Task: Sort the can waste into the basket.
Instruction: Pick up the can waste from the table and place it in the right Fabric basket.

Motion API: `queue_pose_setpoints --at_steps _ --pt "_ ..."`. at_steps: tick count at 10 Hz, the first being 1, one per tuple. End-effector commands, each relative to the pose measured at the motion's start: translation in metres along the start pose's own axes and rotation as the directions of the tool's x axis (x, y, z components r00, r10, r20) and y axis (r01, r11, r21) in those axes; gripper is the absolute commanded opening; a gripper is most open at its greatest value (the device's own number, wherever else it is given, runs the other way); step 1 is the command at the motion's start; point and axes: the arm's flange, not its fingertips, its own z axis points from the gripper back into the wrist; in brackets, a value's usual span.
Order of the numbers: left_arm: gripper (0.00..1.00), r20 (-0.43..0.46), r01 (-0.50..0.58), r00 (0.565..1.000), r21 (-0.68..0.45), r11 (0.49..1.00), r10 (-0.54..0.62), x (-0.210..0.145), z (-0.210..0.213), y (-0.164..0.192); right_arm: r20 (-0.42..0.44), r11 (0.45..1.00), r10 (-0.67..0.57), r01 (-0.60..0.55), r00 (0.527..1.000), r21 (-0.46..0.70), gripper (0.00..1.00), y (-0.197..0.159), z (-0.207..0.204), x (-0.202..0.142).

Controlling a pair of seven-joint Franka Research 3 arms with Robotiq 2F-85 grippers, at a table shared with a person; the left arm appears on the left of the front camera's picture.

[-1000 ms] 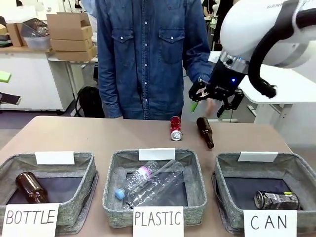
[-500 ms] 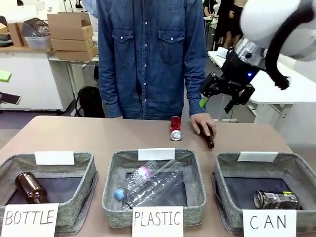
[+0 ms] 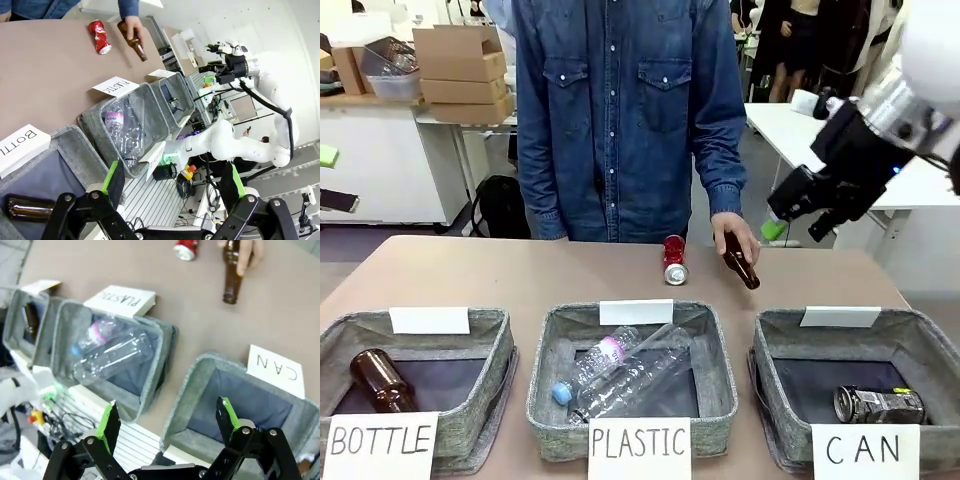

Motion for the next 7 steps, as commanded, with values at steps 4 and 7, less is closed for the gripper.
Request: queue_pose_setpoints --at_steps 4,7 --pt "1.0 -0.005 0.016 1.0 -0.008 1.0 -0.016 -0.001 0.001 -0.001 -0.066 0.999 0.029 -0.03 0.997 -0.014 1.0 -0.003 -0.005 0.005" --pt "1.0 -0.005 0.016 1.0 -0.008 1.0 -0.016 -0.001 0.001 -0.001 0.095 0.996 0.027 -0.036 0.995 0.086 1.0 -0.018 0.029 -0.033"
